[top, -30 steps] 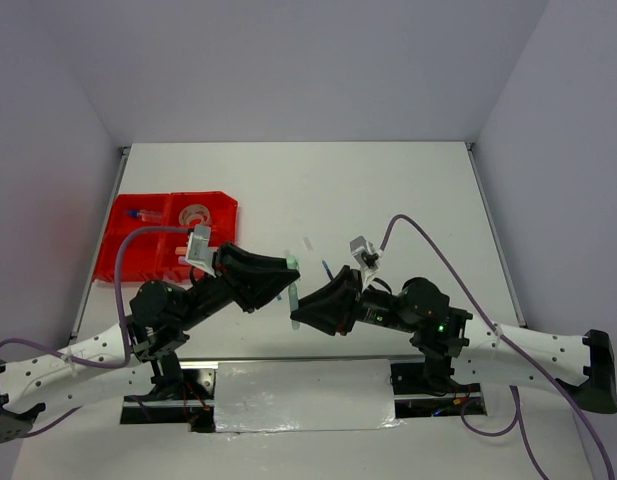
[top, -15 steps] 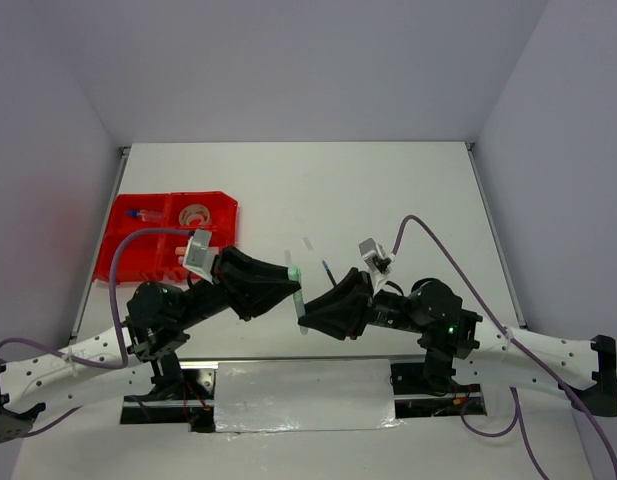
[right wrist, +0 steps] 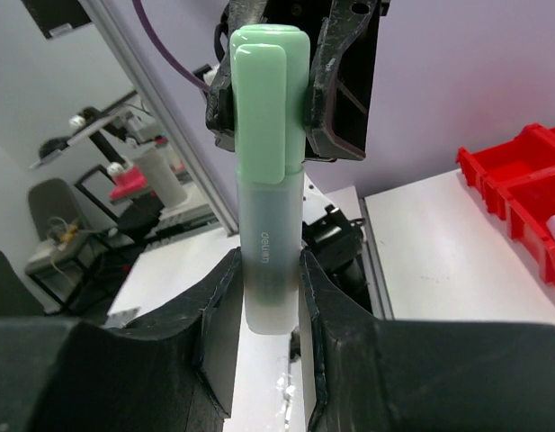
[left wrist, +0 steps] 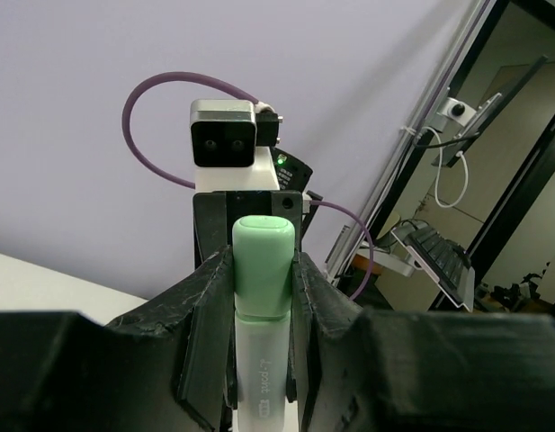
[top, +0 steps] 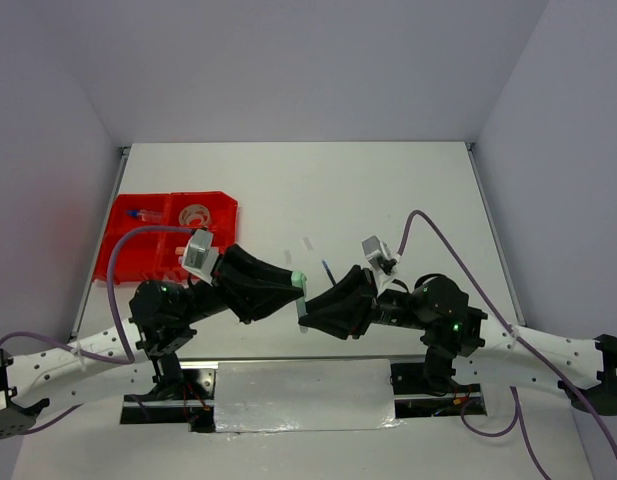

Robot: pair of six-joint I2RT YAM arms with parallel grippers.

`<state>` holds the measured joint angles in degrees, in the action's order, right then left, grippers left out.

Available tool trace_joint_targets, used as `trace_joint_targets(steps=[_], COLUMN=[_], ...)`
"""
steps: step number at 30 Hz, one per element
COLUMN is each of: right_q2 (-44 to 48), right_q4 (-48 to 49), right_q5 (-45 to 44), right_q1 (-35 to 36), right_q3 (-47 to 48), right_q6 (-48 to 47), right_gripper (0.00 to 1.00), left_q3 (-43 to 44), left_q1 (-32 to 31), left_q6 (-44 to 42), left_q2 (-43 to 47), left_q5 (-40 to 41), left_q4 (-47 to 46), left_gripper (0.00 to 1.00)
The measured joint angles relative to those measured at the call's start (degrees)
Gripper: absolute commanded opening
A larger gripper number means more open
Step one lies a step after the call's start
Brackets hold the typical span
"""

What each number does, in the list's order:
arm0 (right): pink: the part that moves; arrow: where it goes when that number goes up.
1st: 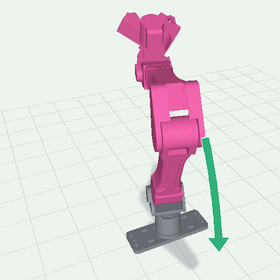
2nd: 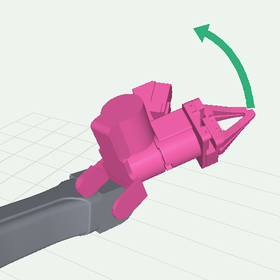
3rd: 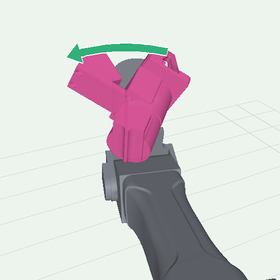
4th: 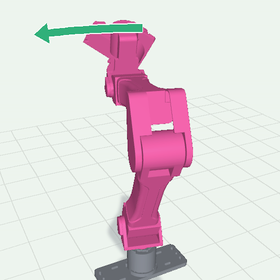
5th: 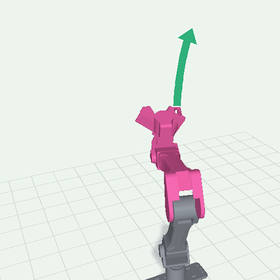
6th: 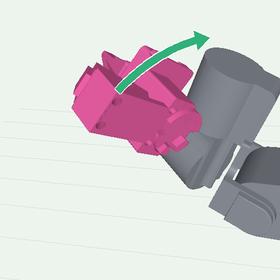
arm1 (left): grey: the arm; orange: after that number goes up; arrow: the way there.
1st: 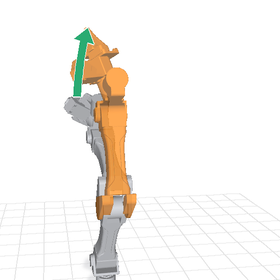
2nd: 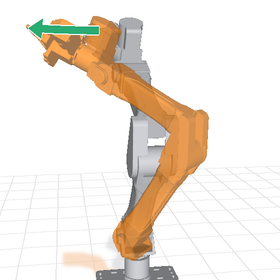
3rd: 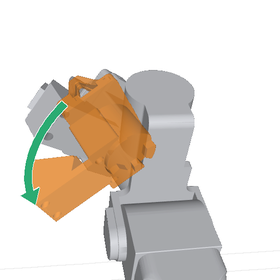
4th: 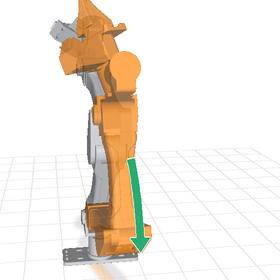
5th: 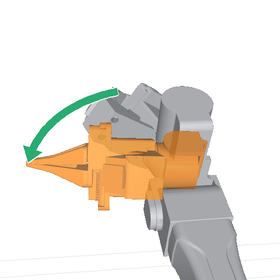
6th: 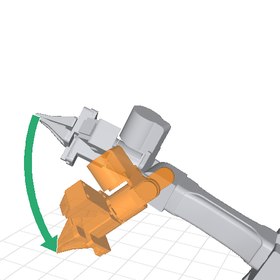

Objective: Sort the stationery into containers
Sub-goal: Close the pen cap on the pen.

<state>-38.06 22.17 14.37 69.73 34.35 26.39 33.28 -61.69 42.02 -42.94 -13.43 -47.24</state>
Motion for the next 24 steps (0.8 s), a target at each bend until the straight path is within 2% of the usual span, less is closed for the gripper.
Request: trace_joint_targets(steps=[2,9,16,24], right_q2=[0.00,-1.75,-3.58,-3.69], right_q4=[-1.38,-9.38,-9.97,-7.06], right_q5=[-0.09,-1.53,-5.60,-7.56], right_q1=[0.04,0.22,0.26,0.37], right_q3=[0.83,6.93,8.66,8.79], right_q6=[-1.16,-6.34,-6.78,-7.89], right_gripper=[0.00,0.00,0.00,0.00], left_q3=[0.00,0.92,1.99,2.10], left_q1=[0.00,0.00,-0.57,-1.77], left_q6=[-0.02,-1.31,-3.41,-5.03], left_q2=[0.00,0.04,0.61,0.70], left_q5=[-0.04,1.42,6.82,8.46], left_q4=[-0.04,0.61,4.04,8.31], left_gripper=[0.26,0.24,0.27,0.60])
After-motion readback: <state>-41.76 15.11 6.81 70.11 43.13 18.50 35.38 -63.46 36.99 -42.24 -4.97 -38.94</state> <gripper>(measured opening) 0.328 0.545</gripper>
